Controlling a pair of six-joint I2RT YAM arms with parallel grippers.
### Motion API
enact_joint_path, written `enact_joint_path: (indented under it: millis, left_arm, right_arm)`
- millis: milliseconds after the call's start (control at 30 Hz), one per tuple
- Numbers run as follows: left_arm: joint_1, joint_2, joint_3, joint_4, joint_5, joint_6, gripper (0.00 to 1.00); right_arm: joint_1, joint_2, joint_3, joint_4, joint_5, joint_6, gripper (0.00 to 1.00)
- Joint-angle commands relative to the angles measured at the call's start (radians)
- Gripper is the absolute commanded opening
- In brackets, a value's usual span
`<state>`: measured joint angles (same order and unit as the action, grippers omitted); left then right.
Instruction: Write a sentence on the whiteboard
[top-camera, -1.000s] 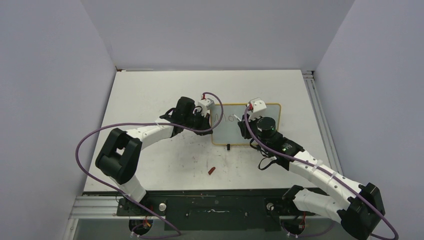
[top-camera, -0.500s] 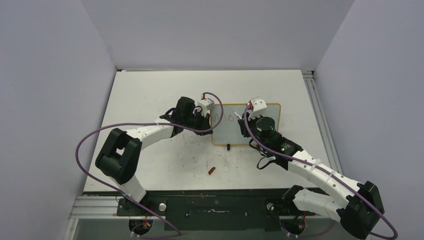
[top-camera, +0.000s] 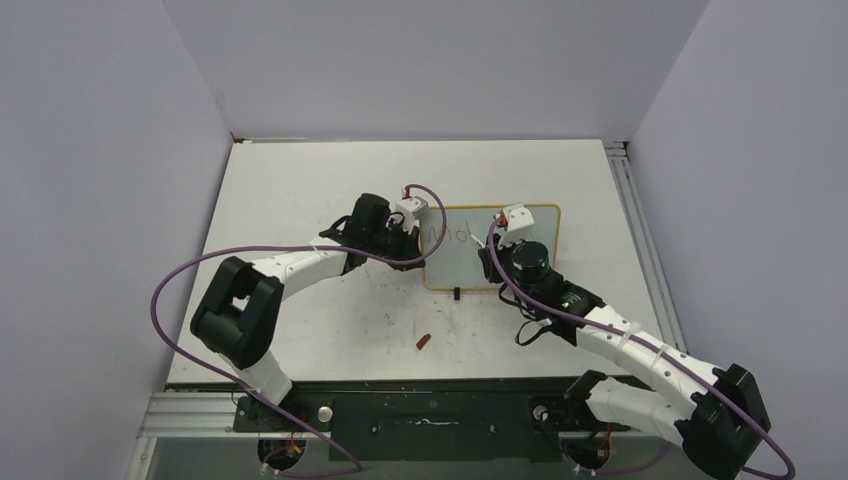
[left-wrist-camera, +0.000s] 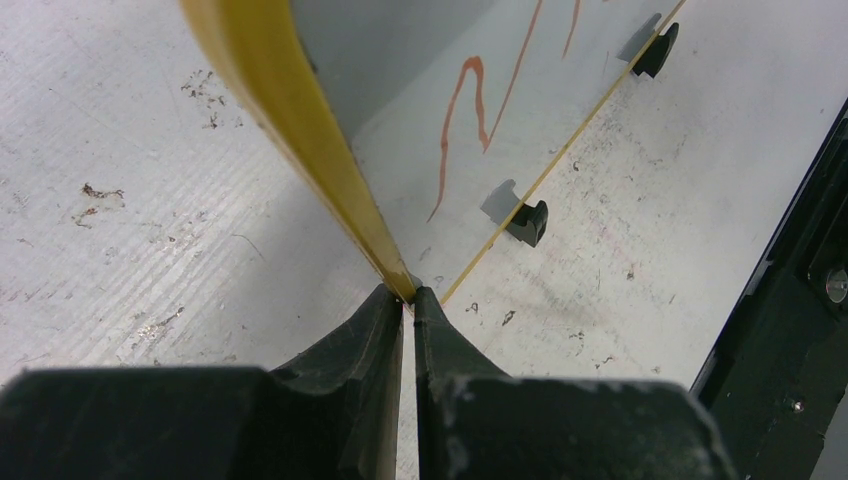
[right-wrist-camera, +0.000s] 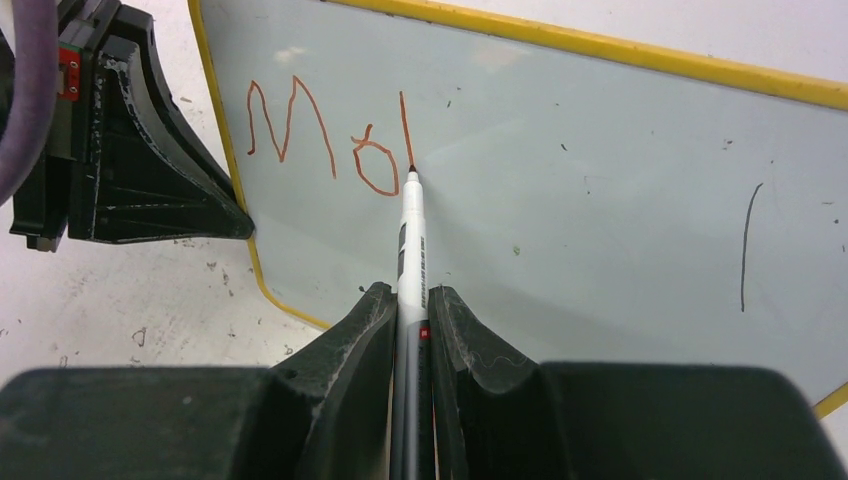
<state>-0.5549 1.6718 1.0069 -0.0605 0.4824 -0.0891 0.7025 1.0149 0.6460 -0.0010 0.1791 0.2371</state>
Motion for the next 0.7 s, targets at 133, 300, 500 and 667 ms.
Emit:
enact_joint_path:
  millis: [133,300,500,667]
  left_arm:
    - [-0.013,-0.024,0.033,-0.015,0.004,0.023,0.05]
    - [-0.013,-0.025,0.034,-0.014,0.002,0.023,0.05]
    - [-0.013,-0.026,0.033,-0.016,0.001,0.025,0.05]
    - [-0.013,-0.024,0.032,-0.018,0.001,0.026,0.05]
  right_arm:
    - [0.002,-0.051,-0.042,-0.033,0.046,0.039,0.05]
    - [0.003,-0.056,-0.046,-0.036,0.045,0.042,0.05]
    - [0.003,-0.039,-0.036,-0.009,0.050,0.031,0.05]
    - [0.003,-0.039,-0.018,0.033,0.070,0.023,0.05]
